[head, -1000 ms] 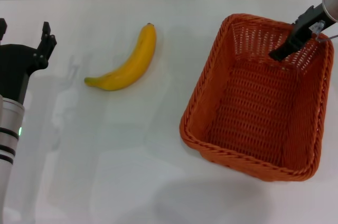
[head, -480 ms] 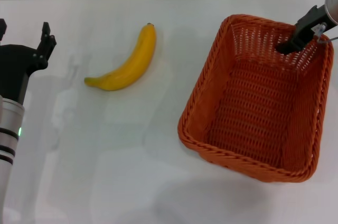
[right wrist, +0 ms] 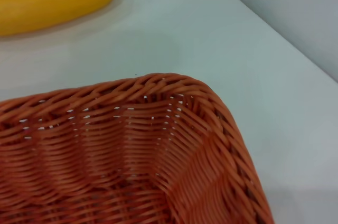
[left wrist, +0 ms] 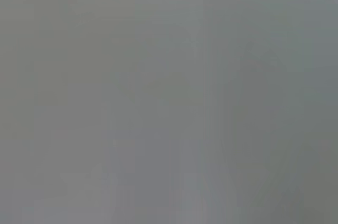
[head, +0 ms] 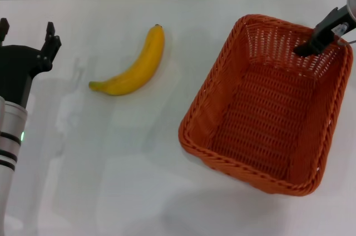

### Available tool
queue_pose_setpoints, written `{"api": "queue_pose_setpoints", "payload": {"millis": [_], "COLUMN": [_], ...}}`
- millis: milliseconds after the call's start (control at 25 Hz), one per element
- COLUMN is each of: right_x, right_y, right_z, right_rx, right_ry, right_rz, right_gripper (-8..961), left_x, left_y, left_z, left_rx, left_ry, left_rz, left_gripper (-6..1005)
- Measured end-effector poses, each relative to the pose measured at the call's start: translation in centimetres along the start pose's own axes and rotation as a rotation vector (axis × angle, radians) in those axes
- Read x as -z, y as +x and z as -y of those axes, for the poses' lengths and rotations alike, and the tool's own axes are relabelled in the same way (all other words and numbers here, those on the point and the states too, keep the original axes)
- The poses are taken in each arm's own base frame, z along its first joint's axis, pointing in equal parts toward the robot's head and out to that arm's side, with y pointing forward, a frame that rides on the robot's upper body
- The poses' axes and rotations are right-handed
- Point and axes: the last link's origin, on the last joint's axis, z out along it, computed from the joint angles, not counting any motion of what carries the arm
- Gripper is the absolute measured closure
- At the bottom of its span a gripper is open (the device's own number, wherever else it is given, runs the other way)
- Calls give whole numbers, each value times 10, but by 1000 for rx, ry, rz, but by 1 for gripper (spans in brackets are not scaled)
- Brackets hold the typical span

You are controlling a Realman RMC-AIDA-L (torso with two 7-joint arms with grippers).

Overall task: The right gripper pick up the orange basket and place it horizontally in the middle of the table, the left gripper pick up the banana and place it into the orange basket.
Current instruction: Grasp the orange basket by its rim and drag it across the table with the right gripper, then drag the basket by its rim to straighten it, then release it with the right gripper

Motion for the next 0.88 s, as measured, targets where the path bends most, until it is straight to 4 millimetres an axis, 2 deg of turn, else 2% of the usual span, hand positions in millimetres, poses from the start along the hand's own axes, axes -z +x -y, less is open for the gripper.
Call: {"api": "queue_pose_setpoints", "payload": {"millis": [320,600,880], "right_x": [27,39,56], "right_y": [3,11,19], "right_z": [7,11,27], "right_rx": [-127,-200,-346], "right_ry": [-129,-204,-314], "right_rz": [11,14,100], "right_gripper": [644,689,772], "left_x": [-4,-9,-12], "left_y": [3,4,5], "left_z": [-3,-6,-8], "left_rx": [0,2,1], "left_ry": [-9,-21,-31], "left_rz": [-9,-6,-5], "left_gripper": [133,133,133]}}
